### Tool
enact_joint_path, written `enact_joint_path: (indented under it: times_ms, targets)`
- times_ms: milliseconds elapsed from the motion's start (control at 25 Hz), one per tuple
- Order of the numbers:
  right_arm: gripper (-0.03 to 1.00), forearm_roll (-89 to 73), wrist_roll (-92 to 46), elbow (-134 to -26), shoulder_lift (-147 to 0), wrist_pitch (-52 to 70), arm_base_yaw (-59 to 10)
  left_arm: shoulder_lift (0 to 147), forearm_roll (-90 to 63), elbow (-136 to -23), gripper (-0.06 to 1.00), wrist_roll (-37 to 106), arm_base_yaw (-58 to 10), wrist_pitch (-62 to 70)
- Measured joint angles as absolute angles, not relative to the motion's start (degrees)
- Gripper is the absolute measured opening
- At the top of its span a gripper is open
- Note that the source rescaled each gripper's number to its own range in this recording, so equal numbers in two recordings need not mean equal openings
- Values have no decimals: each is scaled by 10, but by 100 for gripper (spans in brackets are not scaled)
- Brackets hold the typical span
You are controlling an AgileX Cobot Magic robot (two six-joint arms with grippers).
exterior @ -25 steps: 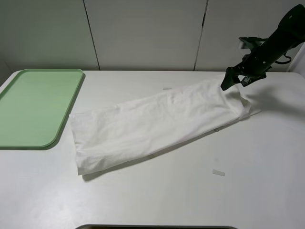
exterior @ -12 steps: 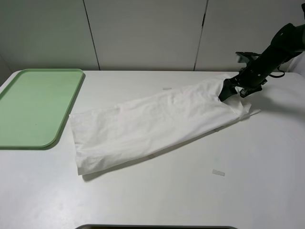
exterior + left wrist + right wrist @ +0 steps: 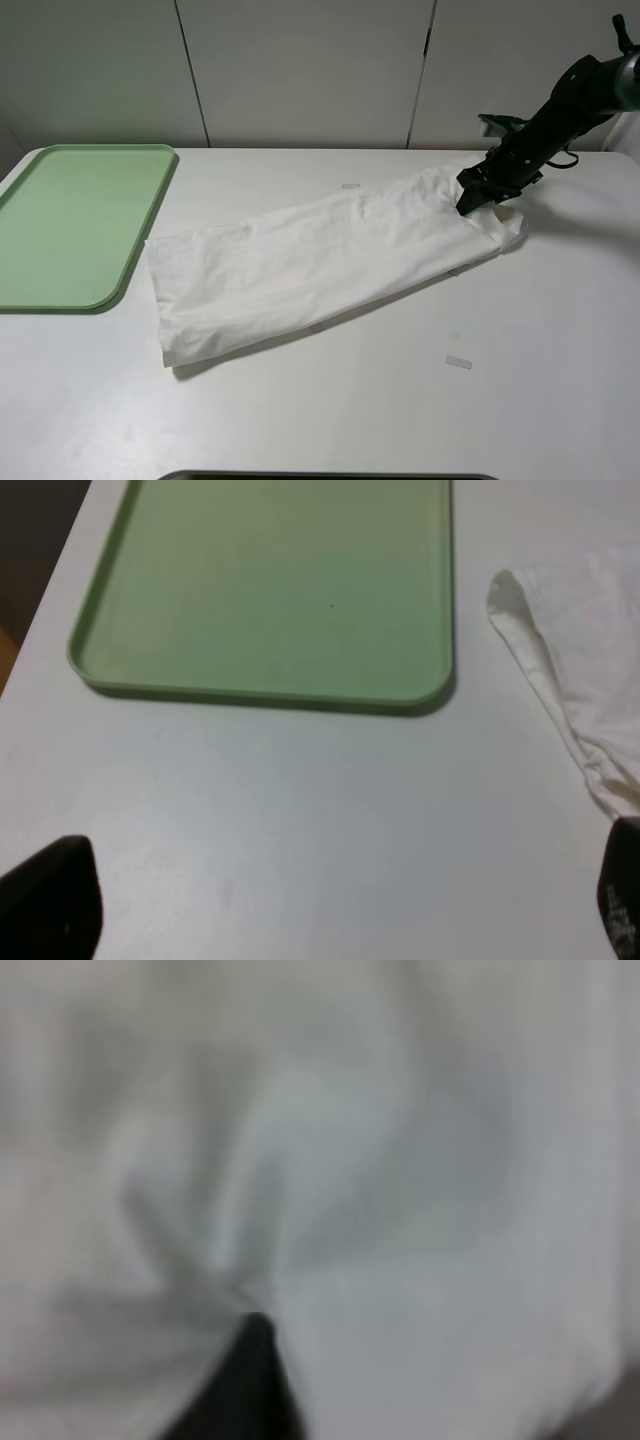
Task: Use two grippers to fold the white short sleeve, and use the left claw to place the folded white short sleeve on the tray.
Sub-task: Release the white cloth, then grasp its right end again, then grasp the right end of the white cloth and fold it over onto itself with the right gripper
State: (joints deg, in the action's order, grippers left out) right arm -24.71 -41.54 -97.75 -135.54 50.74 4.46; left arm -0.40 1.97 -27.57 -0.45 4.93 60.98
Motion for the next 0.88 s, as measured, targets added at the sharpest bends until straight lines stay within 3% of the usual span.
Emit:
enact_joint_path:
  times_ms: [120,160,520,880]
  targets:
    - [30,-259,-415,-977,-1360,521,34,-4,20,-276,100,-4,49,610]
    - [7,-265,-414,-977,-1362,530,26,-4,20,-276,100,-4,49,610]
    - [8,-252,-402,-977,-1362,534,5,-4,20,-276,100,-4,49,610]
    - [8,10,-207,-967,-1298,541,-60,-4,20,-276,100,-4,49,610]
